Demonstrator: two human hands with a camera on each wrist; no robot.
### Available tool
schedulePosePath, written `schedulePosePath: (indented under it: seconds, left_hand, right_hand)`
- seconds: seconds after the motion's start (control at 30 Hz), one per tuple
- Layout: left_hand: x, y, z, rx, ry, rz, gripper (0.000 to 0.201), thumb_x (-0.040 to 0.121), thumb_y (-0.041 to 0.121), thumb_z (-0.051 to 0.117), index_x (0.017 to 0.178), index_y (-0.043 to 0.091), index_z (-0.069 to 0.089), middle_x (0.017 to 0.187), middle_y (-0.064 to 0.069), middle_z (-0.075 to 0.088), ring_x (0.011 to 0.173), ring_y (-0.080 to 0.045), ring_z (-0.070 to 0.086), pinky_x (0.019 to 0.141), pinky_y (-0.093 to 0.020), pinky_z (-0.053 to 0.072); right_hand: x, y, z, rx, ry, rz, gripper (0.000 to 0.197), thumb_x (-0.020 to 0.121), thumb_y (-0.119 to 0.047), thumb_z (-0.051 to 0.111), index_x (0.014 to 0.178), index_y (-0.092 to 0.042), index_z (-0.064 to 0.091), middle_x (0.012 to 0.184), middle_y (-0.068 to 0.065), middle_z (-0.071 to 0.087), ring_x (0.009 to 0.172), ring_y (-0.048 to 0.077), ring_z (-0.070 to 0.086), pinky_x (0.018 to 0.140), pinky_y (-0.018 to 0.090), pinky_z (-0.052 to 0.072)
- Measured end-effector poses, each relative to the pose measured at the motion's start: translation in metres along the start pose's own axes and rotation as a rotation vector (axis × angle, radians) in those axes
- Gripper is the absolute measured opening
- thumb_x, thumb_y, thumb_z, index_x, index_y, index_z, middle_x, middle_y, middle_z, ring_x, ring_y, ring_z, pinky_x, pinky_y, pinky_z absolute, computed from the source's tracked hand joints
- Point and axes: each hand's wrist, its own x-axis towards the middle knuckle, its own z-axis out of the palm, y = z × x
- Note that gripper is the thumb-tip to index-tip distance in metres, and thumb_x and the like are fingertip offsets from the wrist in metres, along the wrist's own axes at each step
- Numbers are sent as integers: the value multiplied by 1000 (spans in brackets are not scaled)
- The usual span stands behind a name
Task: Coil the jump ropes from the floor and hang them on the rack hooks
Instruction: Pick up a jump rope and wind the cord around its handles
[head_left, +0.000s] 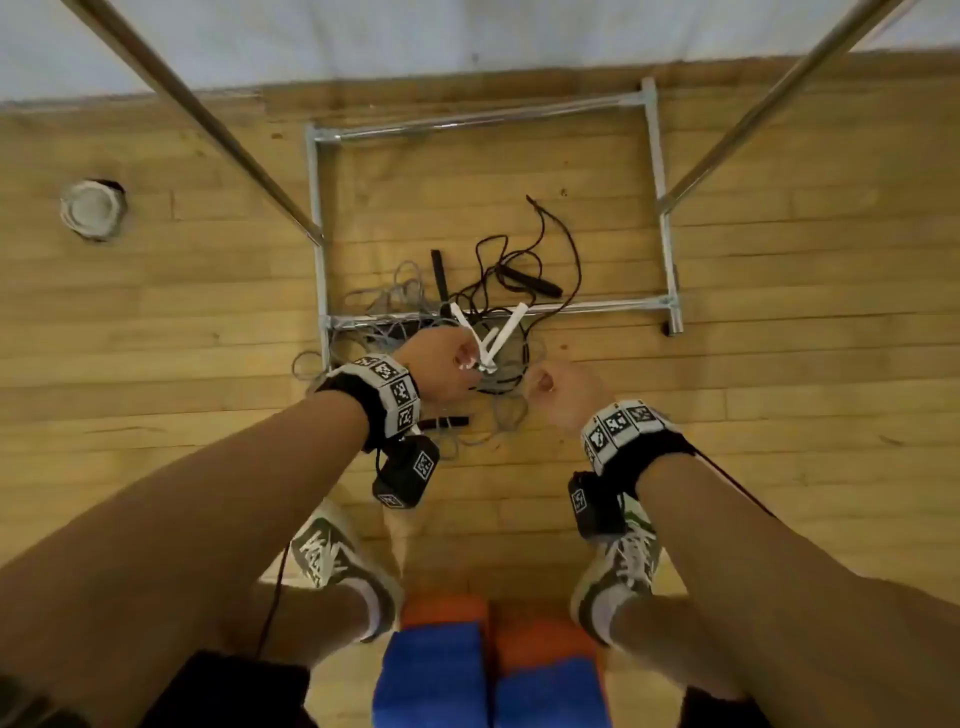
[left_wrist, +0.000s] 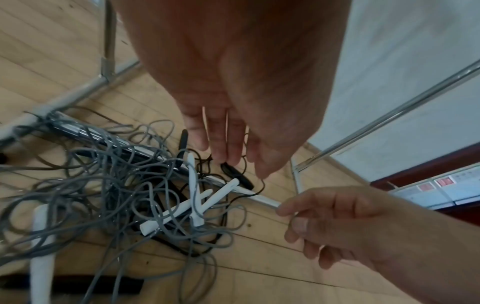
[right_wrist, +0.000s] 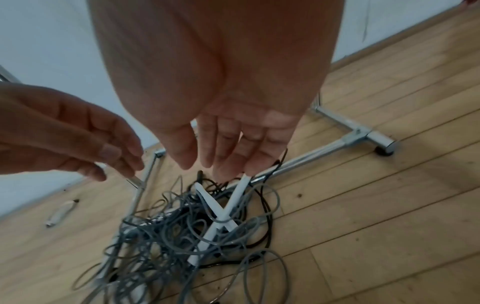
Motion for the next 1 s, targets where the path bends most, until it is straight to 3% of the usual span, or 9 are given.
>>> schedulePosePath:
  seconds: [0.1, 0.17, 0.27, 0.4, 0.53, 0.6, 0.7, 0.8, 1.0]
  left_hand:
    - [63, -33, 31, 58, 35, 60, 28, 98, 30, 52, 119, 14, 60, 117, -5, 60, 104, -25, 58, 87, -38, 50]
    - [97, -51, 48, 77, 75, 84, 31, 101, 31, 47, 123, 14, 60, 122, -7, 60, 100, -22, 57, 84, -36, 49]
    - [134, -68, 68, 141, 102, 126, 31, 99, 31, 48, 121, 13, 60, 119, -9, 61, 97, -24, 57, 78, -33, 44]
    - [166, -77, 85, 242, 38, 161, 32, 91, 35, 59, 108, 8, 62, 104, -11, 61, 93, -28, 59, 76, -39, 50]
    - [175, -78, 100, 283, 59, 168, 37, 84, 51, 60, 92, 15, 60, 87, -5, 60, 84, -24, 52, 70, -38, 49]
    - [176, -77, 107, 230, 40, 144, 28, 88, 47, 57, 93, 19, 58, 84, -1, 59, 86, -24, 54, 68, -37, 48]
    - [170, -76, 102, 122, 115, 117, 12, 95, 32, 55, 95, 21, 60, 79, 5, 56, 80, -23, 60, 57, -29, 41]
    - [148, -65, 92, 35, 165, 168, 14, 95, 27, 58, 102, 16, 65, 85, -1, 63, 77, -22, 61, 61, -29, 45]
    - [78, -23, 42, 2, 389, 201, 22, 95, 31, 59, 75, 31, 51, 67, 7, 52, 60, -12, 49, 51, -27, 35]
  right_hand:
    - [68, 24, 29, -61, 100, -63, 24, 95, -23, 54, 117, -18, 63, 109, 2, 65, 102, 22, 61, 81, 27, 45]
    - [109, 36, 43, -125, 130, -121, 27, 95, -20, 53, 120, -18, 63, 117, 5, 64, 108, 25, 59, 87, 33, 48]
    - [153, 51, 53, -269, 243, -221, 36, 96, -17, 51, 131, -17, 57, 134, 7, 55, 124, 29, 47, 104, 41, 40]
    - [189, 60, 48, -541, 329, -300, 43, 96, -23, 52, 139, -22, 50, 147, -1, 45, 136, 28, 32, 111, 46, 32]
    - [202, 63, 37, -775, 319, -389, 41, 92, -26, 55, 132, -29, 57, 140, -3, 51, 135, 26, 32, 110, 43, 21]
    - [201, 66, 34, -810, 331, -413, 32, 92, -26, 55, 123, -30, 63, 127, -2, 58, 128, 25, 42, 109, 41, 22]
    - [189, 69, 21, -737, 401, -435, 20, 90, -27, 62, 108, -20, 67, 110, 4, 60, 106, 28, 55, 98, 41, 38]
    - [160, 71, 0, -529, 485, -472, 17, 83, -19, 72, 95, -10, 62, 111, 9, 56, 92, 26, 55, 75, 36, 47]
    - [93, 32, -36, -527, 483, -554, 20, 93, -20, 57, 112, -22, 59, 102, 1, 62, 78, 26, 58, 61, 34, 45]
